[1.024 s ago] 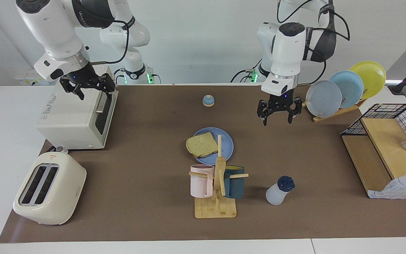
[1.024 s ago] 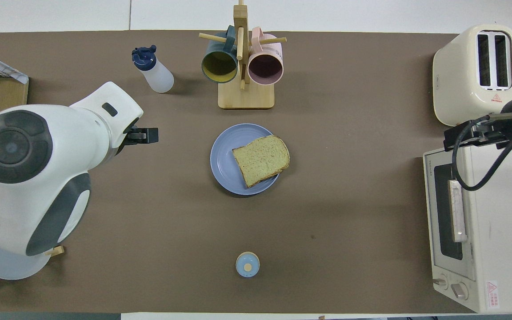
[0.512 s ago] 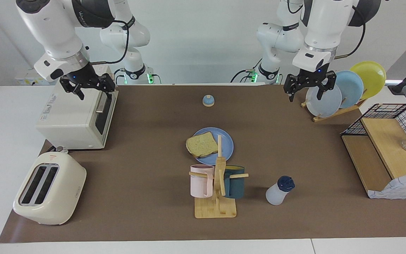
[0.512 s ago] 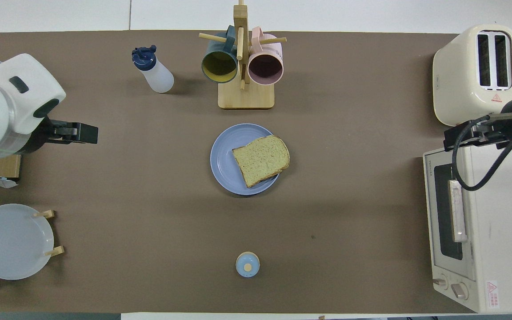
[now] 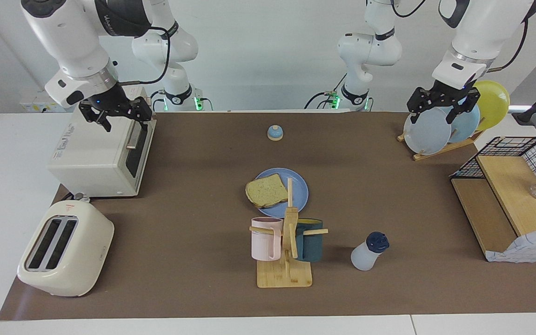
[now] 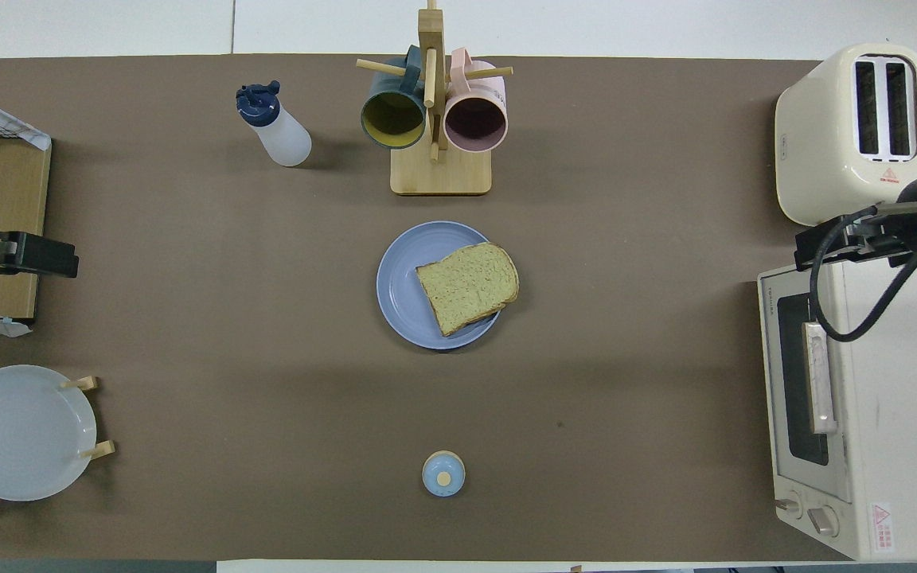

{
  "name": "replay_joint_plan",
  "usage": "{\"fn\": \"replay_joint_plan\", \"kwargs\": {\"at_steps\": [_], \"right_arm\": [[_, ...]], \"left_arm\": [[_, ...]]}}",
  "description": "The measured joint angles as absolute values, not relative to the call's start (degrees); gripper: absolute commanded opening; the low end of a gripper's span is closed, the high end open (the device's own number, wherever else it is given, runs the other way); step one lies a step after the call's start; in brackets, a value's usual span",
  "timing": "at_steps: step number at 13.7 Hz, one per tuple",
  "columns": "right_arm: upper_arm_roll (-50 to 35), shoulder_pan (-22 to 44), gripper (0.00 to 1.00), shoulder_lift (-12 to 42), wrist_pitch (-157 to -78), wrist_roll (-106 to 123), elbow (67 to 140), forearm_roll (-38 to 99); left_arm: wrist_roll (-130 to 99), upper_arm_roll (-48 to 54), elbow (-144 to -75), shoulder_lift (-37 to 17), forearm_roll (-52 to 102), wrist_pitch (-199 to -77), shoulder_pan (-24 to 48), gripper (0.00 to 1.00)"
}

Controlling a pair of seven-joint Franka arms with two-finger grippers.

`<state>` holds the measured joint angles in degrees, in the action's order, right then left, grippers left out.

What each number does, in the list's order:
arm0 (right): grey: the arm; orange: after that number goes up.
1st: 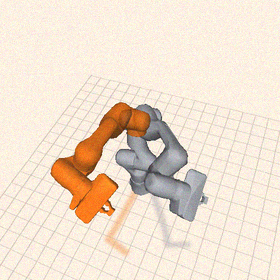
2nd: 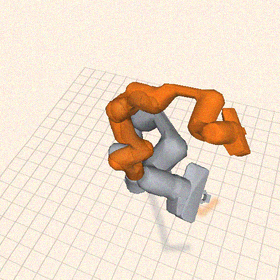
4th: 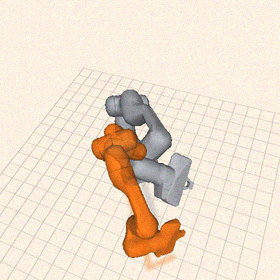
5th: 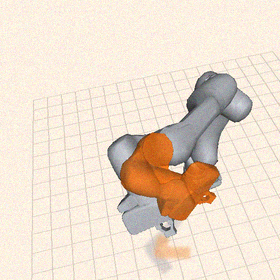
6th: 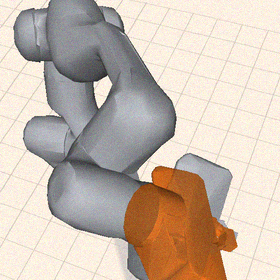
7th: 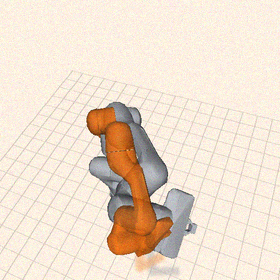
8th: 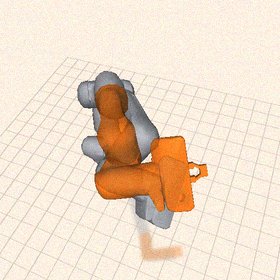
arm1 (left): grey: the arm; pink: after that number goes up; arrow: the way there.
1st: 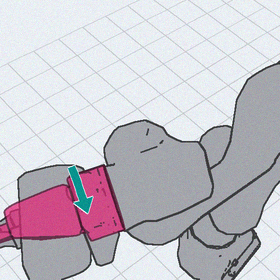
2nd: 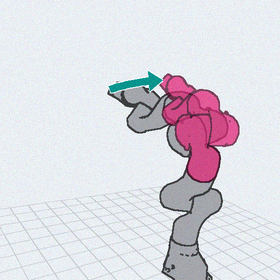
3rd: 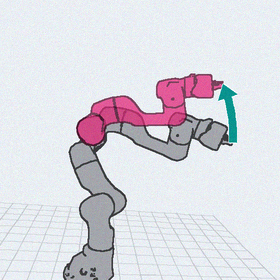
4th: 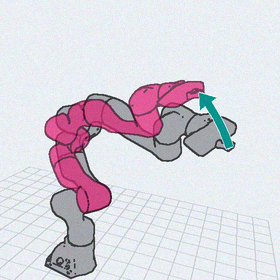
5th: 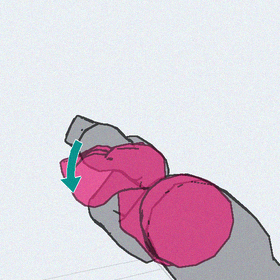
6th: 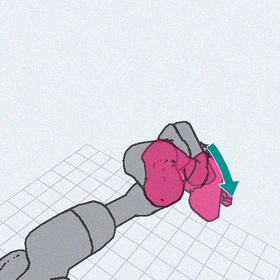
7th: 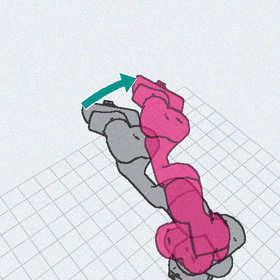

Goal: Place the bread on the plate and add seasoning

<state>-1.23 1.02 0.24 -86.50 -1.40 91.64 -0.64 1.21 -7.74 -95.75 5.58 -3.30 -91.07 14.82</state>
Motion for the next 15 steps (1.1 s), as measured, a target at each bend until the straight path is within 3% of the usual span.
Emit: {"fn": "replay_joint_plan", "kwargs": {"at_steps": [5,9,15], "right_arm": [[-1.23,1.02,1.0,0.24,-86.5,-1.4,91.64,-0.64],[-1.23,1.02,1.0,0.24,-86.5,-1.4,91.64,-0.64],[-1.23,1.02,1.0,0.24,-86.5,-1.4,91.64,-0.64]], "left_arm": [[1.16,2.12,-95.27,4.28,-0.92,-90.56,5.15,1.0],[1.16,2.38,-88.74,2.21,0.05,-85.3,4.62,1.0],[0.69,2.85,-90.36,2.88,0.19,-83.28,4.62,1.0]]}}
